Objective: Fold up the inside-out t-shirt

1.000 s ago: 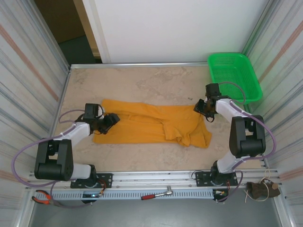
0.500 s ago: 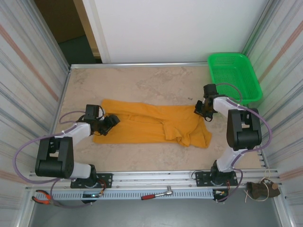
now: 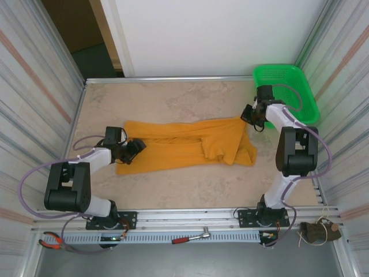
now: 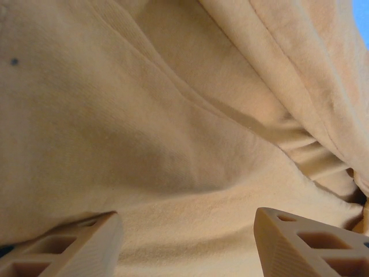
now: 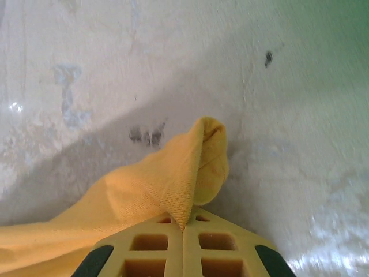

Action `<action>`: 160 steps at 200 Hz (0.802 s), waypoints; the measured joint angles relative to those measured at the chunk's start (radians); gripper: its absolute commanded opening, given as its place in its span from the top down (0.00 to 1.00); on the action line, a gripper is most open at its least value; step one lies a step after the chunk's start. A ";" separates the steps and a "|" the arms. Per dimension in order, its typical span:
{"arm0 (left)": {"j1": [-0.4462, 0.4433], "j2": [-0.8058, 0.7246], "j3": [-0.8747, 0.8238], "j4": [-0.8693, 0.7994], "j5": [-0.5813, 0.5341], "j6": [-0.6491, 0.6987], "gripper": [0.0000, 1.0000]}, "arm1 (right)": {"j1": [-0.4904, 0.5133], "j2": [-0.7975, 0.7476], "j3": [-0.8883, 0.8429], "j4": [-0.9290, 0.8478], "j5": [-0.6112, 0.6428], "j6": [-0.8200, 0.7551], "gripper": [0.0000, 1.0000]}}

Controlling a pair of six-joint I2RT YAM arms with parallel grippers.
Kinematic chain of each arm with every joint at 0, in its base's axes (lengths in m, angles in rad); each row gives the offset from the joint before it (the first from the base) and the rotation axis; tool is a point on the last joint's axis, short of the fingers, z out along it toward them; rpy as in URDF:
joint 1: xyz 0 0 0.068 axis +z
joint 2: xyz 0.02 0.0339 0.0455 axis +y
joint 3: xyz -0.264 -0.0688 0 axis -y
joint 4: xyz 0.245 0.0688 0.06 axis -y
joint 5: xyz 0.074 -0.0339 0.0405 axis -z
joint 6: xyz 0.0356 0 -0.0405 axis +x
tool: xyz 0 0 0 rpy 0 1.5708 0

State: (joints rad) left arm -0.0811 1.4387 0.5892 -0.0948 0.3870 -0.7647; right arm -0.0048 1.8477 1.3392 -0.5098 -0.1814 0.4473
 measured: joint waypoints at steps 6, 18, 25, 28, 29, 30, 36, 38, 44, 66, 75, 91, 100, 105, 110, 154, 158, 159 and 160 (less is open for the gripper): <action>0.000 0.003 0.001 0.003 0.000 0.000 0.36 | -0.001 0.023 0.016 -0.002 -0.003 -0.007 0.69; 0.000 0.006 0.004 0.005 0.000 0.000 0.36 | -0.003 0.064 0.037 -0.006 0.001 -0.016 0.57; 0.000 0.009 0.006 0.006 0.000 0.000 0.36 | -0.005 0.076 0.036 -0.008 0.001 -0.019 0.54; 0.000 0.010 0.006 0.007 0.000 0.000 0.36 | -0.005 0.077 0.033 -0.010 0.001 -0.023 0.54; 0.000 0.010 0.006 0.007 0.000 0.000 0.36 | -0.005 0.077 0.031 -0.010 0.001 -0.022 0.54; 0.000 0.010 0.007 0.007 0.000 0.000 0.36 | -0.005 0.077 0.028 -0.009 0.002 -0.020 0.54; 0.000 0.011 0.008 0.007 0.000 0.000 0.36 | -0.005 0.073 0.016 -0.010 0.002 -0.022 0.54; 0.000 0.011 0.008 0.007 0.000 0.000 0.36 | -0.004 0.069 0.011 -0.009 0.003 -0.023 0.54; 0.000 0.011 0.008 0.007 0.000 0.000 0.36 | -0.004 0.054 -0.009 -0.008 0.004 -0.022 0.55; 0.000 0.011 0.008 0.007 0.000 0.000 0.36 | 0.000 -0.039 -0.111 -0.006 -0.006 -0.010 0.59; 0.000 0.010 0.008 0.007 0.000 0.000 0.36 | 0.005 -0.090 -0.161 -0.005 -0.008 -0.005 0.60; 0.000 0.009 0.008 0.006 0.000 0.000 0.36 | 0.031 -0.179 -0.246 -0.003 -0.010 0.009 0.63; 0.000 0.009 0.008 0.006 0.000 0.000 0.36 | 0.050 -0.206 -0.281 0.002 -0.015 0.017 0.65; 0.000 0.009 0.008 0.006 0.000 0.000 0.36 | 0.060 -0.215 -0.297 0.005 -0.019 0.019 0.66; 0.000 0.009 0.008 0.006 0.000 0.000 0.36 | 0.072 -0.219 -0.314 0.013 -0.023 0.023 0.68; 0.000 0.009 0.010 0.003 0.000 0.000 0.36 | 0.106 -0.173 -0.360 0.045 -0.036 0.050 0.69; 0.000 0.009 0.010 0.002 0.000 0.000 0.36 | 0.106 -0.169 -0.360 0.048 -0.036 0.050 0.69; 0.000 0.009 0.011 0.002 0.000 0.000 0.36 | 0.106 -0.167 -0.359 0.048 -0.036 0.050 0.69; 0.000 0.009 0.011 0.002 0.000 0.000 0.36 | 0.106 -0.166 -0.359 0.049 -0.036 0.050 0.69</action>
State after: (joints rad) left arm -0.0811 1.4475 0.5999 -0.0929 0.3866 -0.7643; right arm 0.1009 1.6814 0.9798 -0.4610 -0.2176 0.4973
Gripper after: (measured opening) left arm 0.640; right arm 0.307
